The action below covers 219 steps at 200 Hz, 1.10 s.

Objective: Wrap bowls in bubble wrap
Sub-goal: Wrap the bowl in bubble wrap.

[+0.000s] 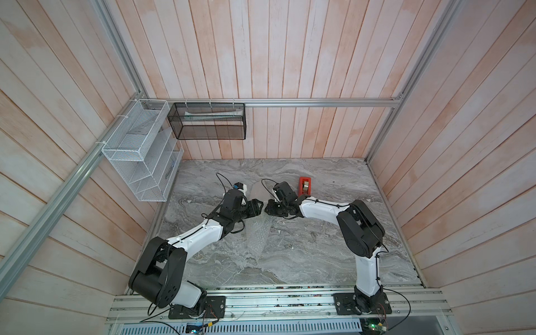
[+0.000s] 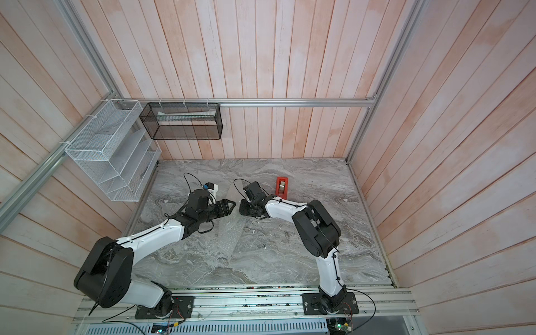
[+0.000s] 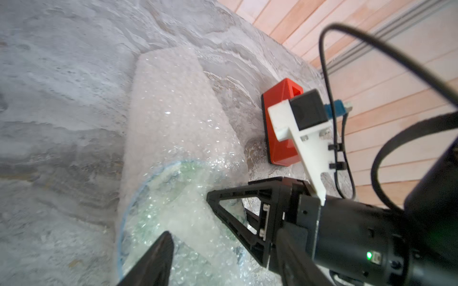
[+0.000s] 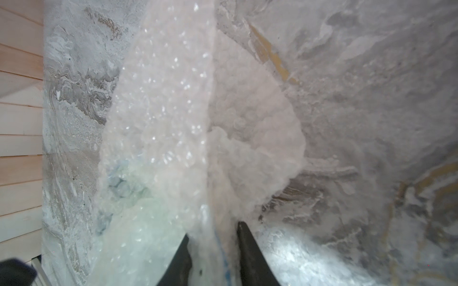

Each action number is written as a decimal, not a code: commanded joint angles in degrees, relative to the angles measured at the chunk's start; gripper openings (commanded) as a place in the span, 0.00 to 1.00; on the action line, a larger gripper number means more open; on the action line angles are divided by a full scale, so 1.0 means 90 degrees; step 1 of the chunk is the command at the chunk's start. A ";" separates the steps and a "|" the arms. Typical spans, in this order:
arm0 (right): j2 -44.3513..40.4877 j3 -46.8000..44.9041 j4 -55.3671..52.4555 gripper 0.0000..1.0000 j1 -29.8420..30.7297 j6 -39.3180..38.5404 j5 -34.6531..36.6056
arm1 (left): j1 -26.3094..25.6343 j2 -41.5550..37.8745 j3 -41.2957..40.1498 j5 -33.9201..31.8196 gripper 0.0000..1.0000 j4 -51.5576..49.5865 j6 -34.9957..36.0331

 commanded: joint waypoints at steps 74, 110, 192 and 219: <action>0.0256 0.0167 -0.0432 0.26 0.0121 -0.0148 0.0239 | 0.0158 0.0874 -0.0609 0.1215 0.76 0.1380 -0.0222; 0.0286 0.0266 -0.0431 0.25 0.0121 -0.0148 0.0210 | 0.0059 0.1166 -0.0588 0.1070 0.71 0.1111 -0.0218; 0.0295 0.0222 -0.0371 0.25 0.0121 -0.0157 0.0200 | 0.0170 -0.0096 -0.0917 -0.0323 0.80 0.0251 -0.0032; 0.0250 0.0208 -0.0370 0.25 0.0121 -0.0176 0.0253 | 0.0287 0.0209 -0.0929 -0.0184 0.82 0.0227 -0.0071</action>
